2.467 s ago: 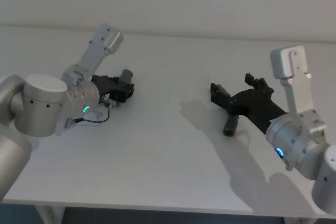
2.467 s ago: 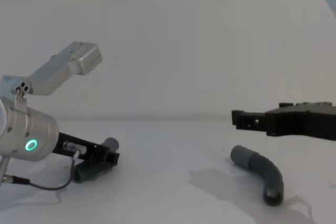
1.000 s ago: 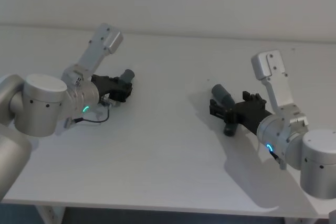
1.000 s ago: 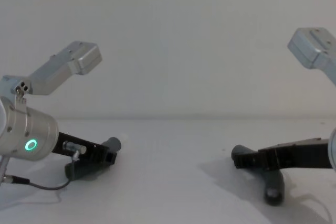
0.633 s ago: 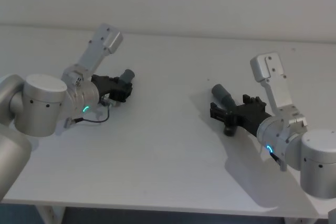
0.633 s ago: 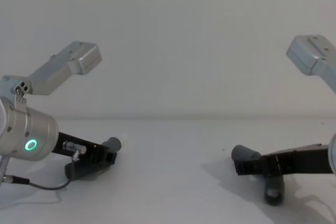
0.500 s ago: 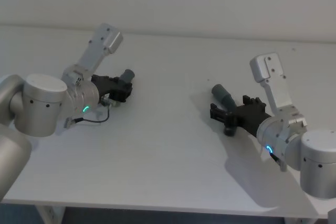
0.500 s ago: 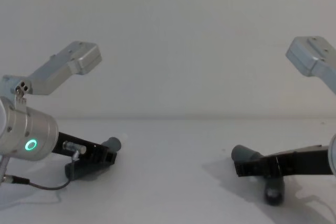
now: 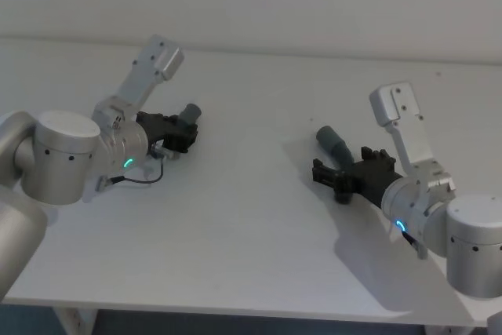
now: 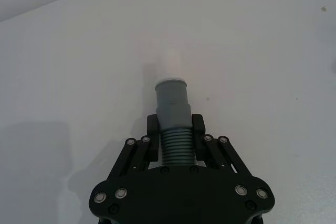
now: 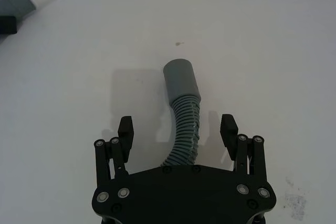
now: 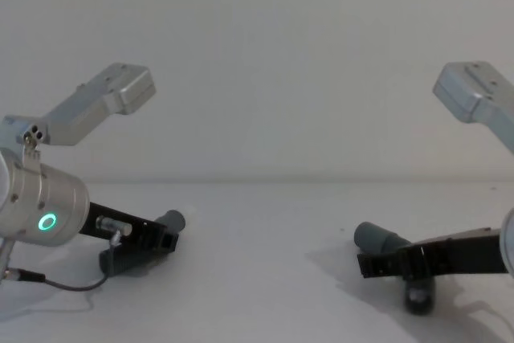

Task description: Use both hands to pick up one end of the pipe from the table, align the ends, and insert them.

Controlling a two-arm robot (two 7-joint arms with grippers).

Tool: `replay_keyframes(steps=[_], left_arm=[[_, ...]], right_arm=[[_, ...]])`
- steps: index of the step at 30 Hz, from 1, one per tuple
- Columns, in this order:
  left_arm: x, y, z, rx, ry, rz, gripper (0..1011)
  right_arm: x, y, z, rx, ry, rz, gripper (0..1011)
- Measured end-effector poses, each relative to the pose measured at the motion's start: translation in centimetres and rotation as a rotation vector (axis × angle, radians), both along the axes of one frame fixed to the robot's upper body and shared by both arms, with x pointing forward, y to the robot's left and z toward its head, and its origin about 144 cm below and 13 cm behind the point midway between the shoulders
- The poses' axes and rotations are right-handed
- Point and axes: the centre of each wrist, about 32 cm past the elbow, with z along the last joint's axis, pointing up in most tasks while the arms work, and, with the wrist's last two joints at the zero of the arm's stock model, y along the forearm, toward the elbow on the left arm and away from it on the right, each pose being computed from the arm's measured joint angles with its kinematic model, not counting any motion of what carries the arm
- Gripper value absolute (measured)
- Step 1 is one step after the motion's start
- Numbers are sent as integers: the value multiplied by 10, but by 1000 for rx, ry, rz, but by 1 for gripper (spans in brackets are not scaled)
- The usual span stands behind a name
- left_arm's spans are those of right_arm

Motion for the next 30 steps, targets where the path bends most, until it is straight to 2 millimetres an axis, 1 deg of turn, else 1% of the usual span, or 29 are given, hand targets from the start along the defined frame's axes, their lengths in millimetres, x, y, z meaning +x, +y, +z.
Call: replay_keyframes(steps=[4, 5, 7, 8, 10, 12, 13, 14, 15, 16, 17, 18, 19, 20, 21, 22, 23, 24, 25, 30], left_arm=[[0, 0, 0, 0, 0, 0, 360], [0, 0, 0, 0, 0, 0, 360], [0, 0, 0, 0, 0, 0, 360], [0, 0, 0, 0, 0, 0, 360], [0, 0, 0, 0, 0, 0, 360], [0, 0, 0, 0, 0, 0, 360], [0, 0, 0, 0, 0, 0, 360], [0, 0, 0, 0, 0, 0, 360], [0, 0, 0, 0, 0, 0, 360], [0, 0, 0, 0, 0, 0, 360], [0, 0, 0, 0, 0, 0, 360], [0, 0, 0, 0, 0, 0, 360], [0, 0, 0, 0, 0, 0, 360], [0, 0, 0, 0, 0, 0, 360], [0, 0, 0, 0, 0, 0, 360], [0, 0, 0, 0, 0, 0, 360], [0, 0, 0, 0, 0, 0, 360], [0, 0, 0, 0, 0, 0, 360], [0, 0, 0, 0, 0, 0, 360], [0, 0, 0, 0, 0, 0, 360]], right_arm=[[0, 0, 0, -2, 2, 1, 991], [0, 1, 0, -3, 3, 1, 957], [0, 1, 0, -4, 4, 1, 916], [0, 1, 0, -5, 4, 2, 916], [0, 1, 0, -5, 4, 2, 854], [0, 1, 0, -6, 5, 2, 822], [-1, 1, 0, -6, 5, 2, 769], [-1, 1, 0, -6, 6, 3, 739], [-1, 1, 0, -6, 6, 3, 739], [-1, 1, 0, -6, 6, 3, 676], [-1, 1, 0, -6, 6, 3, 658], [-1, 1, 0, -7, 6, 3, 617], [-1, 1, 0, -7, 6, 3, 617], [-1, 2, 0, -7, 6, 3, 557], [-1, 2, 0, -7, 6, 4, 547], [-1, 2, 0, -7, 7, 4, 496], [-1, 2, 0, -7, 7, 4, 476], [-1, 2, 0, -7, 7, 4, 414], [-1, 2, 0, -7, 7, 4, 414], [-1, 2, 0, -7, 7, 4, 239]])
